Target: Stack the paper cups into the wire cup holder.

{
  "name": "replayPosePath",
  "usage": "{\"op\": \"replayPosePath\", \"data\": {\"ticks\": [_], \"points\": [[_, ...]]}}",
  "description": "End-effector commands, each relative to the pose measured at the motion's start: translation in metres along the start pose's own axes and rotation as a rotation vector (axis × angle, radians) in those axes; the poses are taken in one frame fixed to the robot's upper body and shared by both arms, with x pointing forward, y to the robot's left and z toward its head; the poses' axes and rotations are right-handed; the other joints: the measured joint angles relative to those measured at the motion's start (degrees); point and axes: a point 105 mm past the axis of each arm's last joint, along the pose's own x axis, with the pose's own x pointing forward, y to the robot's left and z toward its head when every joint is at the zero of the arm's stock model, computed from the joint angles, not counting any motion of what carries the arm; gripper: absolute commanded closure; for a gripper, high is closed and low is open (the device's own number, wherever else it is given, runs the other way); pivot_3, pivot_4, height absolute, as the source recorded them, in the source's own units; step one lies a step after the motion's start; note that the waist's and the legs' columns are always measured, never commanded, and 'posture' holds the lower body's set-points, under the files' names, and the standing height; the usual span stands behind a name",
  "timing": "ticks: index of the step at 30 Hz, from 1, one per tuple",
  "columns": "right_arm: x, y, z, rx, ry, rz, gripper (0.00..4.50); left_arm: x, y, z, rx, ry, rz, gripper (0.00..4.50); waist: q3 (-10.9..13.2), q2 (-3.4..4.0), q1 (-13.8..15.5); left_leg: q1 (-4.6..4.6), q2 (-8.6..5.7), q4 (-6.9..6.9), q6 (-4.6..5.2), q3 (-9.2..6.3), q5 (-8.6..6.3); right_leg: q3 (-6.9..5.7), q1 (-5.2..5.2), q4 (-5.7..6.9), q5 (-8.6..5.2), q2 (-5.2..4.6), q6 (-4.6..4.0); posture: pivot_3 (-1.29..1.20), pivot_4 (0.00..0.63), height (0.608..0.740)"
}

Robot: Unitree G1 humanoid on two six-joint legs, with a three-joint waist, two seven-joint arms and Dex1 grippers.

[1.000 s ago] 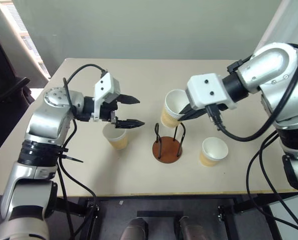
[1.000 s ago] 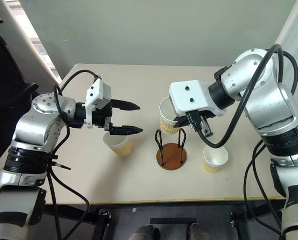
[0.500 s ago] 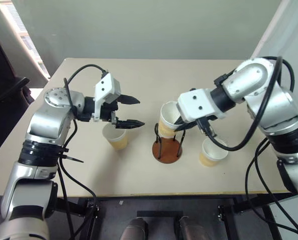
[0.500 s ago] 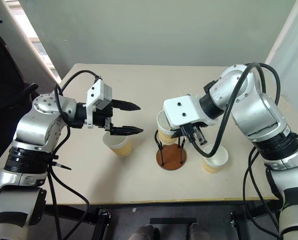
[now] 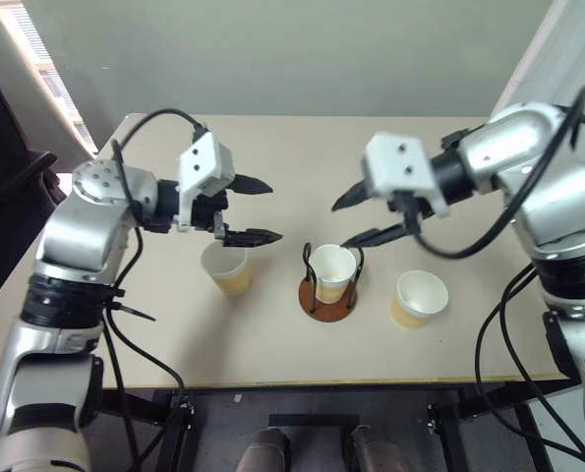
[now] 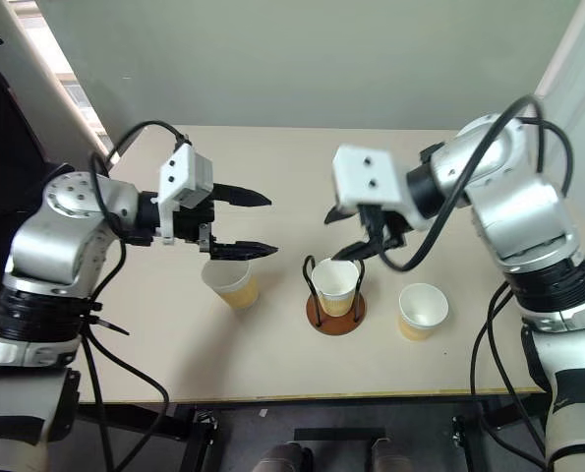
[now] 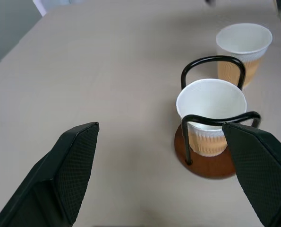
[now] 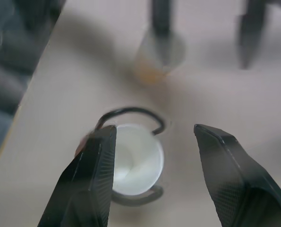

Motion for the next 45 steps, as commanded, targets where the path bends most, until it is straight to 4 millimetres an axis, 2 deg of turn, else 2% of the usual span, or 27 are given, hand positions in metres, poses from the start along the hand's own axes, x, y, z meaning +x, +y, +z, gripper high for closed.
{"op": "replayPosePath", "data": {"ticks": [1,5,9,17,26,37,40,45], "points": [[-0.021,0.001,0.024,0.03,-0.09,-0.033,1.83,-0.017,-0.013,0.015,0.077,0.042,-0.028,0.0,0.0,0.0,-0.04,0.0,0.0,-0.04,-0.03,0.0,0.01,0.01,0.0,-0.06,-0.08,0.02,-0.12,0.0,0.15,0.74],[-0.027,0.006,0.022,0.077,-0.098,-0.023,1.83,-0.031,-0.024,-0.017,0.161,0.312,-0.053,0.0,0.0,0.0,-0.17,0.03,0.01,-0.05,-0.05,0.01,-0.03,0.04,0.0,-0.03,-0.4,0.03,-0.48,0.0,0.15,0.74],[-0.026,0.01,0.025,0.105,-0.121,0.009,1.83,-0.032,-0.03,-0.037,0.145,0.429,-0.061,0.0,0.0,-0.01,0.0,0.04,0.02,-0.03,0.34,-0.03,-0.26,0.01,-0.02,0.12,-0.44,0.0,-0.52,0.0,0.15,0.74],[-0.022,0.013,0.03,0.105,-0.147,0.041,1.83,-0.023,-0.035,-0.061,0.119,0.507,-0.087,0.0,0.0,-0.01,-0.12,0.17,0.0,-0.01,0.35,-0.01,-0.38,0.01,-0.1,0.6,-0.5,-0.04,-0.68,0.0,0.15,0.74],[-0.022,0.015,0.03,0.115,-0.153,0.038,1.83,-0.019,-0.03,-0.086,0.114,0.574,-0.086,0.0,-0.01,-0.01,-0.28,0.23,0.01,-0.05,0.33,-0.02,-0.38,0.01,-0.19,0.85,-0.56,-0.03,-0.78,0.0,0.15,0.74],[-0.021,0.016,0.028,0.121,-0.151,0.032,1.83,-0.005,-0.029,-0.096,0.103,0.57,-0.114,0.0,-0.01,-0.01,-0.26,0.21,0.01,-0.05,0.31,-0.01,-0.4,0.01,-0.2,0.8,-0.56,-0.03,-0.78,0.0,0.15,0.74],[-0.021,0.016,0.027,0.125,-0.149,0.028,1.79,-0.001,-0.029,-0.092,0.115,0.543,-0.127,0.57,-0.01,-0.02,-0.24,0.21,0.0,-0.05,0.31,-0.01,-0.4,0.01,-0.19,0.8,-0.56,-0.04,-0.78,0.0,0.15,0.74],[-0.021,0.016,0.025,0.135,-0.146,0.022,1.79,-0.002,-0.027,-0.09,0.146,0.52,-0.152,2.36,-0.01,-0.02,-0.24,0.21,0.0,-0.04,0.32,-0.02,-0.4,0.01,-0.19,0.81,-0.55,-0.04,-0.77,0.0,0.15,0.74]]}}
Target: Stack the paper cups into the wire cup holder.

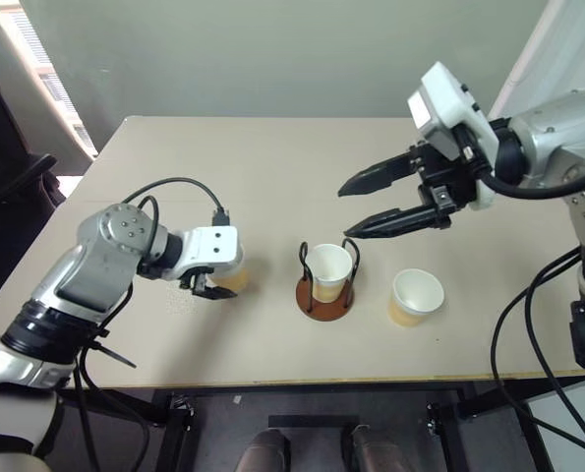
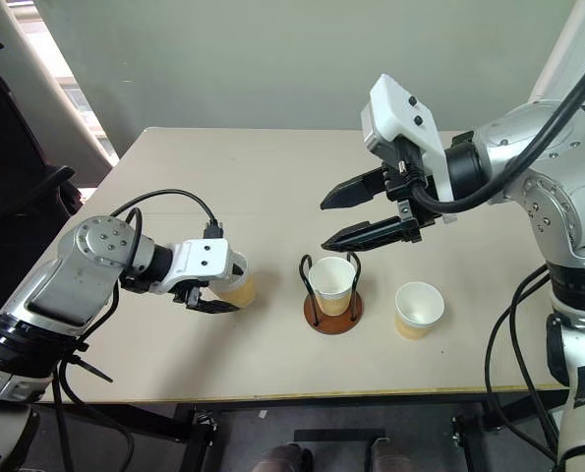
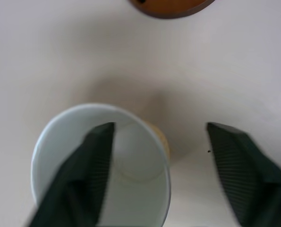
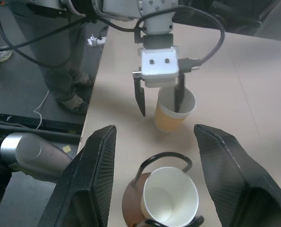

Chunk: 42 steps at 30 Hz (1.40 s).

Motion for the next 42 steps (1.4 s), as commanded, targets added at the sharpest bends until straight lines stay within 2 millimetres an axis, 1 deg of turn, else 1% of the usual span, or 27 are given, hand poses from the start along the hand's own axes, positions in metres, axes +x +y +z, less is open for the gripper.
{"op": "replayPosePath", "data": {"ticks": [1,2,3,4,6,10,14,17,21,23,26,29,32,35,37,42], "points": [[-0.003,0.003,0.006,-0.028,-0.004,-0.009,1.79,-0.01,0.009,0.005,0.036,-0.011,0.027,2.68,0.0,0.0,0.0,0.0,0.0,0.0,0.0,0.0,0.0,0.0,0.0,0.0,0.0,0.0,0.0,0.0,0.15,0.74],[-0.003,0.003,0.006,-0.026,-0.006,-0.01,1.79,-0.01,0.009,0.004,0.039,-0.01,0.026,3.09,0.0,0.0,0.0,0.0,0.0,0.0,0.0,0.0,0.0,0.0,0.0,0.01,0.0,0.0,0.0,0.0,0.15,0.74],[-0.003,0.002,0.006,-0.025,-0.007,-0.011,1.79,-0.01,0.009,0.003,0.044,-0.006,0.023,3.4,0.0,0.0,0.0,0.0,0.01,0.0,0.0,0.0,0.0,-0.01,0.0,0.01,0.0,0.01,0.0,0.0,0.15,0.74],[-0.003,0.002,0.006,-0.024,-0.009,-0.011,1.79,-0.011,0.01,0.002,0.047,-0.002,0.022,3.86,0.0,0.0,0.0,0.0,0.0,0.0,0.0,0.0,0.0,-0.01,0.0,0.01,0.0,0.0,0.0,0.0,0.15,0.74],[-0.003,0.002,0.006,-0.021,-0.011,-0.012,1.79,-0.011,0.01,0.001,0.05,0.003,0.021,4.44,0.0,0.0,0.0,0.0,0.0,0.0,0.0,0.0,0.0,0.0,0.0,0.0,0.0,0.0,0.0,0.0,0.15,0.74],[-0.003,0.002,0.005,-0.016,-0.012,-0.012,1.79,-0.014,0.013,0.001,0.05,-0.001,0.028,4.44,0.0,0.0,-0.01,0.0,0.0,0.0,0.0,0.0,0.0,-0.01,0.0,0.0,0.0,0.0,0.01,0.0,0.15,0.74],[-0.003,0.002,0.004,-0.012,-0.011,-0.011,1.79,-0.027,0.026,0.014,0.054,-0.05,0.064,4.44,0.0,0.0,0.07,-0.01,0.0,0.01,0.01,0.0,-0.01,-0.01,0.0,0.0,0.0,0.0,0.01,0.0,0.15,0.74],[-0.005,0.004,0.004,-0.007,-0.011,-0.007,1.79,-0.042,0.038,0.027,0.069,-0.093,0.098,4.44,0.0,-0.01,0.08,-0.03,0.0,0.04,0.03,0.0,-0.02,-0.01,0.0,-0.01,0.01,0.0,0.01,0.0,0.15,0.74],[-0.011,0.011,0.002,0.021,-0.015,0.002,1.79,-0.066,0.051,0.055,0.09,-0.203,0.12,4.44,0.0,-0.02,0.17,-0.08,0.0,0.04,0.05,0.01,-0.03,-0.01,0.0,-0.04,0.01,0.0,0.02,0.0,0.15,0.74],[-0.013,0.013,0.0,0.036,-0.014,-0.007,1.79,-0.074,0.055,0.068,0.107,-0.245,0.119,4.44,0.0,-0.01,0.15,-0.1,0.0,0.03,0.06,0.01,-0.03,-0.02,0.0,-0.07,0.0,0.0,0.05,0.0,0.15,0.74],[-0.016,0.013,-0.005,0.062,-0.017,-0.042,1.79,-0.084,0.059,0.094,0.144,-0.335,0.09,4.44,0.0,-0.02,0.3,-0.13,0.0,0.06,0.07,0.01,-0.04,-0.01,0.0,-0.08,-0.03,-0.01,0.11,0.0,0.15,0.74],[-0.02,0.011,-0.005,0.072,-0.032,-0.082,1.79,-0.087,0.058,0.115,0.18,-0.405,0.037,4.44,0.0,-0.02,0.27,-0.16,-0.01,0.09,0.12,0.03,-0.07,0.01,0.0,-0.11,0.12,-0.03,0.39,0.0,0.15,0.74],[-0.026,0.006,0.002,0.063,-0.078,-0.146,1.79,-0.085,0.054,0.135,0.227,-0.457,-0.029,4.44,0.01,-0.03,0.28,-0.17,0.0,0.1,0.14,0.04,-0.08,0.0,0.0,-0.11,0.18,-0.03,0.56,0.0,0.15,0.74],[-0.03,0.002,0.009,0.057,-0.117,-0.199,1.79,-0.078,0.053,0.142,0.263,-0.462,-0.068,4.44,0.01,-0.03,0.28,-0.16,0.0,0.11,0.15,0.03,-0.09,0.0,0.01,-0.11,0.22,-0.03,0.66,0.0,0.15,0.74],[-0.032,0.001,0.009,0.065,-0.127,-0.226,1.79,-0.073,0.052,0.145,0.281,-0.46,-0.097,4.44,0.01,-0.02,0.28,-0.16,0.0,0.12,0.15,0.04,-0.08,0.0,0.01,-0.11,0.23,-0.03,0.72,0.0,0.15,0.74],[-0.041,0.009,-0.001,0.115,-0.094,-0.254,1.79,-0.064,0.055,0.15,0.303,-0.451,-0.147,4.44,0.01,-0.03,0.51,-0.22,0.0,0.14,0.16,0.01,-0.09,0.0,0.01,-0.13,0.22,-0.04,0.84,0.0,0.15,0.74]]}}
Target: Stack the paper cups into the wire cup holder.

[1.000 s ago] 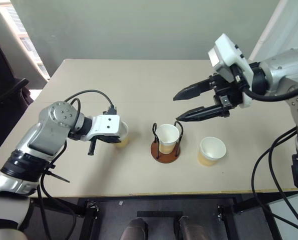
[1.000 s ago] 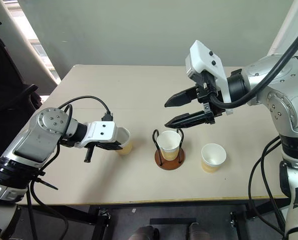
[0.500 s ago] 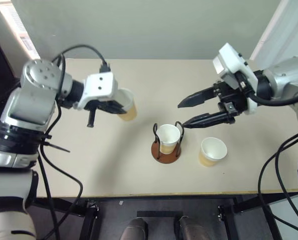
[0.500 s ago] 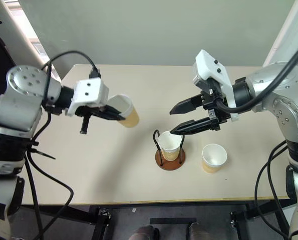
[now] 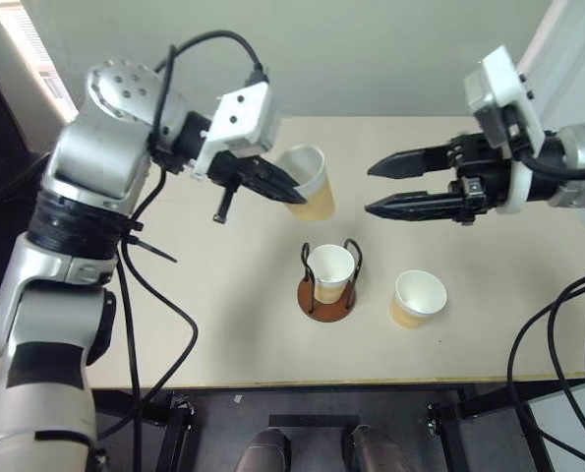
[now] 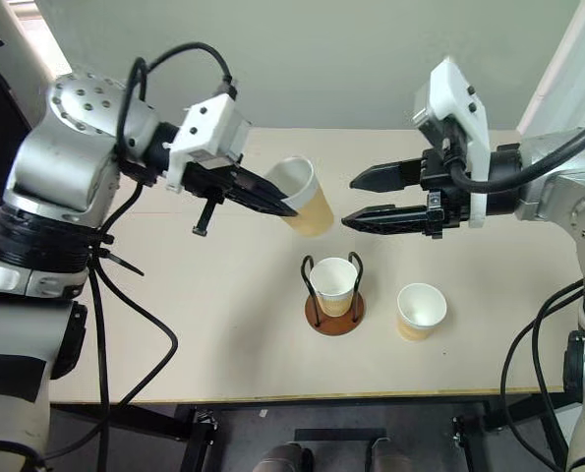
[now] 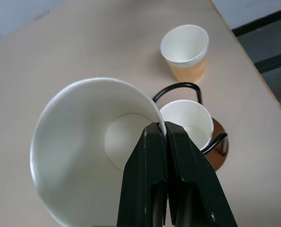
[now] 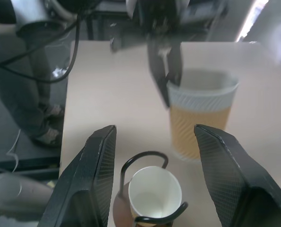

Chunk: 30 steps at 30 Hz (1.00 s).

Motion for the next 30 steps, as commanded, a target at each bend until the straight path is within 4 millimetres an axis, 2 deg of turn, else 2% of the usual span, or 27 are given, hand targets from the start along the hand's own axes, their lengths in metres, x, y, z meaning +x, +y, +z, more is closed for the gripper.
{"op": "replayPosePath", "data": {"ticks": [1,3,5,8,9,10,18,26,30], "points": [[-0.013,0.005,0.004,-0.012,0.005,-0.036,1.79,-0.003,0.001,0.011,0.065,-0.002,-0.047,4.44,0.0,0.0,0.1,-0.02,0.0,0.01,0.01,0.0,-0.01,0.01,0.0,-0.03,0.01,0.0,0.02,0.0,0.15,0.74],[-0.018,0.006,-0.001,0.007,0.033,-0.049,1.79,0.001,0.002,0.011,0.071,-0.006,-0.067,4.44,0.0,0.0,0.15,-0.08,-0.02,0.04,0.04,0.02,-0.03,0.01,0.0,-0.08,0.0,-0.02,0.09,0.0,0.15,0.74],[-0.023,0.008,-0.009,0.024,0.081,-0.057,1.45,0.006,0.002,0.013,0.078,-0.015,-0.089,4.5,0.0,0.0,0.27,-0.1,-0.03,0.08,0.05,0.02,-0.03,0.02,0.01,-0.12,-0.02,-0.02,0.14,0.0,0.15,0.74],[-0.031,0.013,-0.019,0.032,0.16,-0.053,0.66,0.014,0.002,0.018,0.085,-0.035,-0.128,4.5,0.0,0.0,0.57,-0.2,-0.04,0.11,0.07,0.01,-0.05,0.01,0.01,-0.23,0.0,-0.02,0.23,0.0,0.15,0.74],[-0.032,0.013,-0.02,0.031,0.176,-0.051,0.2,0.016,0.002,0.019,0.086,-0.039,-0.136,4.5,0.0,0.0,0.62,-0.25,-0.04,0.12,0.08,0.0,-0.05,0.0,0.0,-0.3,0.01,-0.03,0.27,0.0,0.15,0.74],[-0.034,0.014,-0.02,0.026,0.188,-0.05,0.04,0.018,0.001,0.021,0.09,-0.044,-0.149,4.5,0.0,0.0,0.6,-0.3,-0.03,0.14,0.11,0.01,-0.07,0.01,0.01,-0.39,0.05,-0.04,0.33,0.0,0.15,0.74],[-0.037,0.008,-0.016,-0.031,0.202,-0.061,0.04,0.023,-0.007,0.026,0.09,-0.035,-0.223,4.5,0.0,0.04,0.55,-0.57,-0.02,0.51,0.38,0.09,-0.23,0.05,0.01,-0.77,0.17,-0.01,0.59,0.0,0.15,0.74],[-0.037,0.006,-0.014,-0.044,0.19,-0.063,0.04,0.033,-0.015,0.005,0.087,0.026,-0.265,4.5,0.0,0.05,0.93,-0.65,-0.1,0.81,0.63,0.09,-0.38,0.04,0.12,-0.86,0.2,-0.07,0.76,0.0,0.15,0.74],[-0.036,0.007,-0.014,-0.041,0.186,-0.06,0.04,0.039,-0.014,0.003,0.081,0.013,-0.266,4.5,0.01,0.05,0.99,-0.63,-0.11,0.9,0.65,0.08,-0.4,0.06,0.19,-0.85,0.22,-0.14,0.82,0.0,0.15,0.74]]}}
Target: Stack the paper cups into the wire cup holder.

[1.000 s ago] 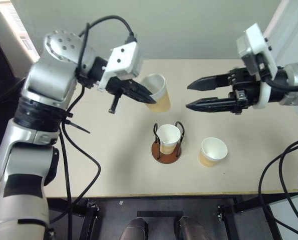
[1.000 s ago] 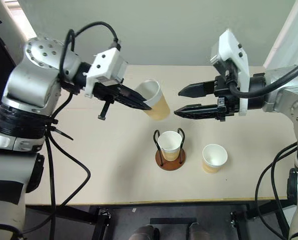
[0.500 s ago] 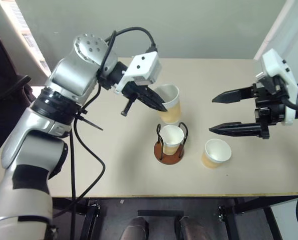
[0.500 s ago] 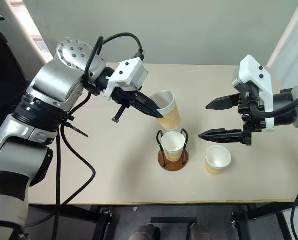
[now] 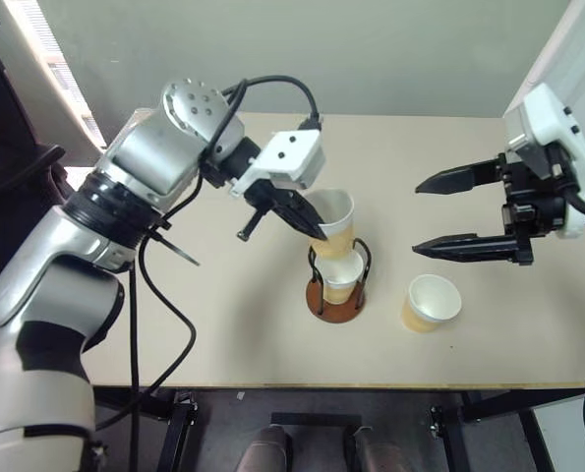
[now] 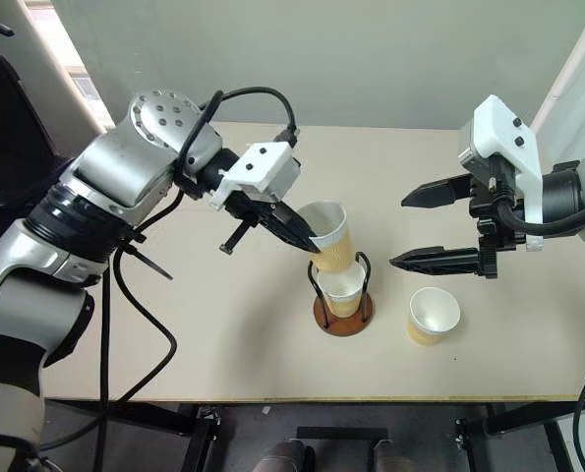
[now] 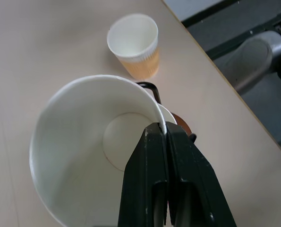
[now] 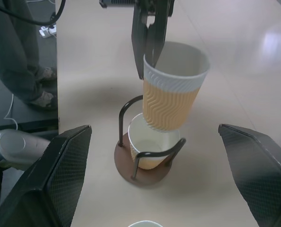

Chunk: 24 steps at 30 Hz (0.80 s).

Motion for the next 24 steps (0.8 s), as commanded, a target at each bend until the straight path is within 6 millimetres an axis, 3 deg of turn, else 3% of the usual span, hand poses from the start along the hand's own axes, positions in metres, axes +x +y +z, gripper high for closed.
{"op": "replayPosePath", "data": {"ticks": [1,6,17,24], "points": [[-0.006,0.0,0.007,-0.036,-0.007,-0.026,0.04,-0.001,0.0,0.006,0.039,-0.004,-0.026,4.5,0.01,0.01,0.04,0.0,-0.01,0.02,0.0,-0.01,0.0,-0.01,0.01,0.01,0.01,0.0,0.01,0.0,0.15,0.74],[-0.006,0.001,0.006,-0.033,-0.004,-0.028,0.04,0.003,0.0,0.008,0.048,-0.013,-0.036,4.5,0.0,0.01,0.01,0.01,-0.03,0.0,-0.01,0.07,0.01,-0.02,0.0,0.0,0.02,0.05,0.03,0.0,0.15,0.74],[-0.005,0.003,0.002,-0.023,0.01,-0.033,0.04,0.021,-0.001,-0.008,0.051,0.044,-0.078,4.5,0.0,0.01,0.06,0.0,-0.04,0.03,0.0,0.05,0.0,-0.01,0.02,0.0,0.03,0.02,0.09,0.0,0.15,0.74],[-0.002,0.009,-0.005,-0.011,0.034,-0.017,0.0,0.022,0.005,0.004,0.041,-0.038,-0.052,2.07,0.0,0.01,0.15,0.0,-0.04,0.04,0.0,0.05,0.0,-0.01,0.04,0.0,0.04,0.01,0.15,0.0,0.15,0.74]]}}
